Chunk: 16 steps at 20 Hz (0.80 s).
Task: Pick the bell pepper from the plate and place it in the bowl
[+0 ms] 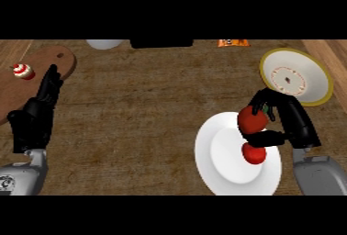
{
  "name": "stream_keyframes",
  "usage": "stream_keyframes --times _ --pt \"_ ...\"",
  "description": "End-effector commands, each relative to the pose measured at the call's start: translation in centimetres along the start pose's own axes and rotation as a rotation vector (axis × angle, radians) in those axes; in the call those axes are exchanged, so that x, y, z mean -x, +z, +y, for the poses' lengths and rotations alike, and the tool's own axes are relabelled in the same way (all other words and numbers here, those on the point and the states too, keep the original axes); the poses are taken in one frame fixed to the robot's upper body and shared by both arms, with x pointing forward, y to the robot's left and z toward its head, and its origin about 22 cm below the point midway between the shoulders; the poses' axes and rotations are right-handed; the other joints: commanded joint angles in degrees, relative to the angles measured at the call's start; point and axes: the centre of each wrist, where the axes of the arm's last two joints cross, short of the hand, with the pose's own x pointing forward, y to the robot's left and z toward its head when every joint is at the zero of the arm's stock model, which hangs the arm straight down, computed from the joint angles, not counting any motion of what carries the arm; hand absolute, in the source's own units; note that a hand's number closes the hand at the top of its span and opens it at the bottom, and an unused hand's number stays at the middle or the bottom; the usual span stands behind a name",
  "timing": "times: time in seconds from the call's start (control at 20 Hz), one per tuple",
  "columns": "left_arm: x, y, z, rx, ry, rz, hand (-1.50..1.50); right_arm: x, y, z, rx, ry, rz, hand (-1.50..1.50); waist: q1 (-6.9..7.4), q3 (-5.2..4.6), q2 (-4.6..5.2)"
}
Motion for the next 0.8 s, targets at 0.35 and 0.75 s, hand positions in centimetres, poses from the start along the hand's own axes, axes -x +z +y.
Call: stream_keyframes --times 0.35,0.75 --pt "-0.6 -0.9 -0.3 0.059 -0.005 -0.02 0.0 8.3 -2.8 -8.9 0.266 -0.088 0.081 1.5 3.66 0.18 1.1" --pt "-1.4 -0.8 -2.8 0.058 0.026 -0.057 0.0 12.8 -5.0 -12.4 0.364 0.184 0.12 1.5 4.89 0.24 1.55"
